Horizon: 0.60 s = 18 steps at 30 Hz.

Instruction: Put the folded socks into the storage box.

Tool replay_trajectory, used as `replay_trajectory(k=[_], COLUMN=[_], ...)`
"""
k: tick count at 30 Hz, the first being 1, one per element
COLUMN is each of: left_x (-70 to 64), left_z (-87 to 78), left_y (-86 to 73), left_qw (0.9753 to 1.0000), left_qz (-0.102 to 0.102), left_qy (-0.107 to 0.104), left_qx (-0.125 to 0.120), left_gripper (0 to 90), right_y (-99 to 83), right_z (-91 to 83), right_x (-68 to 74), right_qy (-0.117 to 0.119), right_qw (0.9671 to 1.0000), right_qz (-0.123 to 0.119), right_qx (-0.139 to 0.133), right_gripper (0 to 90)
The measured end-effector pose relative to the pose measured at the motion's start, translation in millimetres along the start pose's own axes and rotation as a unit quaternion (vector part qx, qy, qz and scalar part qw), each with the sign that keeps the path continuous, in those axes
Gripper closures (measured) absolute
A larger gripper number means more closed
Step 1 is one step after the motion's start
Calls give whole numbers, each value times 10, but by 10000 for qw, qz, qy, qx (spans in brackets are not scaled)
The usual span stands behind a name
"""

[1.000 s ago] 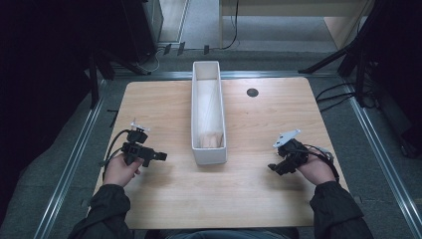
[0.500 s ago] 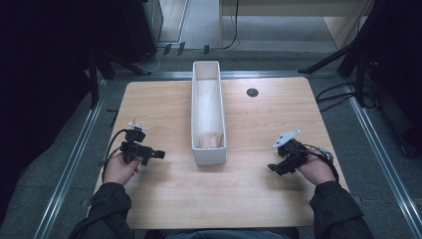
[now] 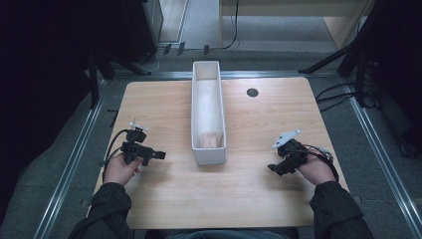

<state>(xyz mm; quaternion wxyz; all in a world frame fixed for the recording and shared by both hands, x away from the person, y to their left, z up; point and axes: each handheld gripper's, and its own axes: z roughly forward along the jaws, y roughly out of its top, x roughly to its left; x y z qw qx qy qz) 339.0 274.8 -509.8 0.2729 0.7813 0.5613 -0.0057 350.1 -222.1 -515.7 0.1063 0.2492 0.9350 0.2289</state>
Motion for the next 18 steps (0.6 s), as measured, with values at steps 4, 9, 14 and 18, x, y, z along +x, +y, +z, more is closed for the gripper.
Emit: replay_trajectory(k=[4,9,14,18], left_x=[-2,-7,-12,-18], left_z=[10,16,19,25], left_y=[1,3,3,4], left_qw=[10000,10000,10000,10000], left_qz=[-9,13,27,34], left_qy=[19,6,11,14], left_qx=[52,49,51,50], left_gripper=[243,240,239,239], right_y=[0,0,0,1], right_z=[0,-1,-2,-1], right_x=[2,3,-1,-2], right_qy=[8,9,3,4], right_qw=[10000,10000,10000,10000], right_qz=[8,10,-2,-6], right_qx=[6,19,9,6], right_gripper=[200,200,200,200])
